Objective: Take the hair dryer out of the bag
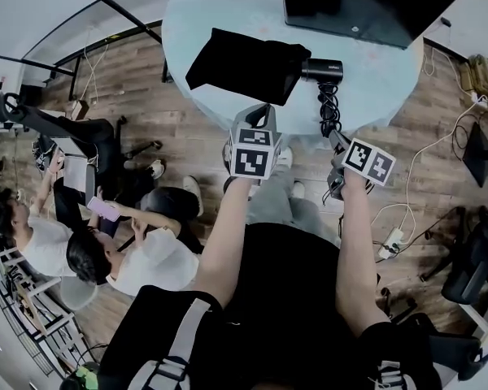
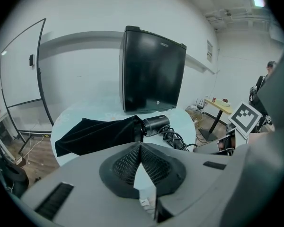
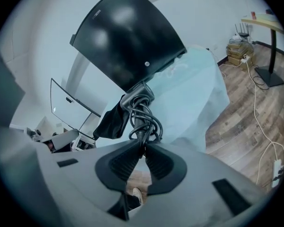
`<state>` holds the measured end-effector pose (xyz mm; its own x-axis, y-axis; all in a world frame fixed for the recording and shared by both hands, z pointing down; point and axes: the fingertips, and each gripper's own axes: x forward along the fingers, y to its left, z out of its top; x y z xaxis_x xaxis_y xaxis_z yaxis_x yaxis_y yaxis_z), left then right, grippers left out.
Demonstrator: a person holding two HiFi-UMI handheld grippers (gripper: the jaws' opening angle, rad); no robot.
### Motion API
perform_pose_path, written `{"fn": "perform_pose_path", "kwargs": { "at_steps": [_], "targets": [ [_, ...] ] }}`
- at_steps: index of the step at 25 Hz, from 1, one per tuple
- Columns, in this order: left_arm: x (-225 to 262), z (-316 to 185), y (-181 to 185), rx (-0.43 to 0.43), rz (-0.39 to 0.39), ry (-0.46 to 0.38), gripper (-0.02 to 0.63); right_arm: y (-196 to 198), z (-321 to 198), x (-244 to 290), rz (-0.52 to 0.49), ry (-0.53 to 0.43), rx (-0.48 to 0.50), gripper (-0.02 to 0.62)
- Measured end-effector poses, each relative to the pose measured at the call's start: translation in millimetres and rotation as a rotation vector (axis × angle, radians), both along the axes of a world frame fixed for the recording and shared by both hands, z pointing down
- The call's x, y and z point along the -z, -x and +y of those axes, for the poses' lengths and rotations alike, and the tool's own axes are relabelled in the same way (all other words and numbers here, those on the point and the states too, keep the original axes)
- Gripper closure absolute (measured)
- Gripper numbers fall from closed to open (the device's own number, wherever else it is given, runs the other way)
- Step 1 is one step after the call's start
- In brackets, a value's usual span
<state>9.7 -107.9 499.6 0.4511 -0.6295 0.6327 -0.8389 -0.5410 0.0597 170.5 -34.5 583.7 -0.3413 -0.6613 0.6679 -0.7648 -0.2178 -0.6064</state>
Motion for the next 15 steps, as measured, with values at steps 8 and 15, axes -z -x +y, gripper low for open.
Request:
{"fn": "perform_pose_path", "kwargs": {
  "at_steps": [8,15],
  "targets": [
    [17,-16,2,0.015,-0.002,-0.02,0.603,10,-18,-8,0.106,0.055,0.091,0.508],
    [38,-28,-24,-0.023,0.031,-0.062,0.603,-5,-26,9,0.25,0.025,0.162,0.451]
  ]
}}
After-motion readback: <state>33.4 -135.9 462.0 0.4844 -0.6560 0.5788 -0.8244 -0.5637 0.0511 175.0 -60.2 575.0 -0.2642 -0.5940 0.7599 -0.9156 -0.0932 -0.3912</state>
